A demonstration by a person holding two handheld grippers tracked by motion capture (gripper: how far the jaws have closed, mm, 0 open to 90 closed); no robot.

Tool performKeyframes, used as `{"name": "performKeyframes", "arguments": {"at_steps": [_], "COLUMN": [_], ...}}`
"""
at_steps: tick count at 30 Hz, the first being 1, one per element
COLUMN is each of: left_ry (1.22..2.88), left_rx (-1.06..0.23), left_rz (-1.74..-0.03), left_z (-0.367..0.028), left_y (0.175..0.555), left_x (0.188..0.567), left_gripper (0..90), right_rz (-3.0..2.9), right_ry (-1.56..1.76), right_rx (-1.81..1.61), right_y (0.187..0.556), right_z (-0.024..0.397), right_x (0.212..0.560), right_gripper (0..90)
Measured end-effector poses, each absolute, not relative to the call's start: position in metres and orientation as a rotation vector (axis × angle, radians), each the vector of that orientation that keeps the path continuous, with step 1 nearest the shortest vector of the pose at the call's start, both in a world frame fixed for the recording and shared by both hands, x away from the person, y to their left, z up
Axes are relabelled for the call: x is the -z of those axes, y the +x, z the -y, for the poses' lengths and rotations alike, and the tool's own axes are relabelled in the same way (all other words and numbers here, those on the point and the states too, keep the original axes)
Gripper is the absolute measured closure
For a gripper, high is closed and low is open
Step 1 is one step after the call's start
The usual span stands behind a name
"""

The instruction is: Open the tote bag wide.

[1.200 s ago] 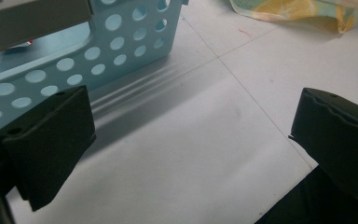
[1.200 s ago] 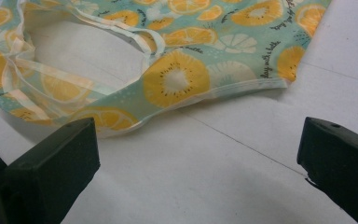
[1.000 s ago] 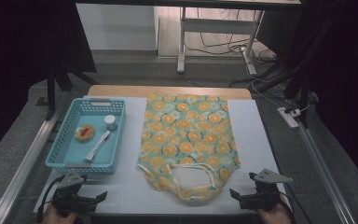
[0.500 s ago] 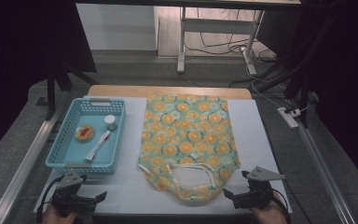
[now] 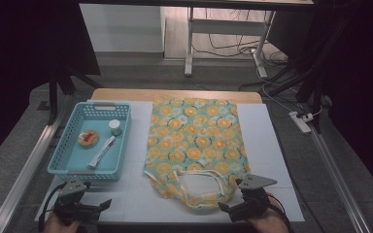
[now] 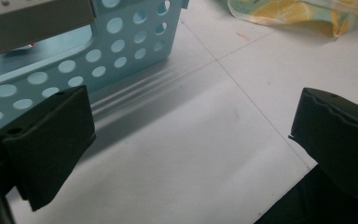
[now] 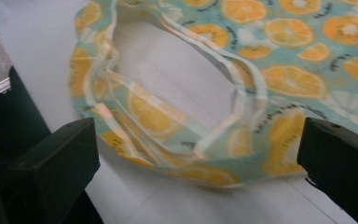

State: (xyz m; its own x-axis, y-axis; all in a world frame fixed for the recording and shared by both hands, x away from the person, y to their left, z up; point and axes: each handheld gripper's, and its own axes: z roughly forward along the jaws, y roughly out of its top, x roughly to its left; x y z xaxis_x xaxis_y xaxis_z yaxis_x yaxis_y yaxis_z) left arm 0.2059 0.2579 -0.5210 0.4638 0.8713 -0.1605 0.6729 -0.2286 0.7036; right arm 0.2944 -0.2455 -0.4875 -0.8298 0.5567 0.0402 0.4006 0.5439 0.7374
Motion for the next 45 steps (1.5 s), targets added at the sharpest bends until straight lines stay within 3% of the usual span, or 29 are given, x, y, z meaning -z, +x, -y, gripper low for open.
{"name": "performKeyframes", "arguments": {"at_steps": [23, 37, 45], "left_ry": [1.993, 1.989, 1.992], "left_rx": [-0.357, -0.355, -0.355], "left_rz": [-1.274, -1.268, -1.266], "left_z": [-0.257, -0.257, -0.257], "left_y": [0.205, 0.205, 0.206], "left_x": [0.521, 0.521, 0.521], "left_gripper": [0.0, 0.0, 0.0], "right_rz": [-2.731, -2.787, -2.863], "right_ry": [0.627, 0.546, 0.444], "right_rx": [-1.194, -1.185, -1.178], "right_y": [0.285, 0.277, 0.271], "right_z": [0.180, 0.166, 0.158], "right_x": [0.486, 0.489, 0.492], "right_gripper": [0.0, 0.0, 16.4]}}
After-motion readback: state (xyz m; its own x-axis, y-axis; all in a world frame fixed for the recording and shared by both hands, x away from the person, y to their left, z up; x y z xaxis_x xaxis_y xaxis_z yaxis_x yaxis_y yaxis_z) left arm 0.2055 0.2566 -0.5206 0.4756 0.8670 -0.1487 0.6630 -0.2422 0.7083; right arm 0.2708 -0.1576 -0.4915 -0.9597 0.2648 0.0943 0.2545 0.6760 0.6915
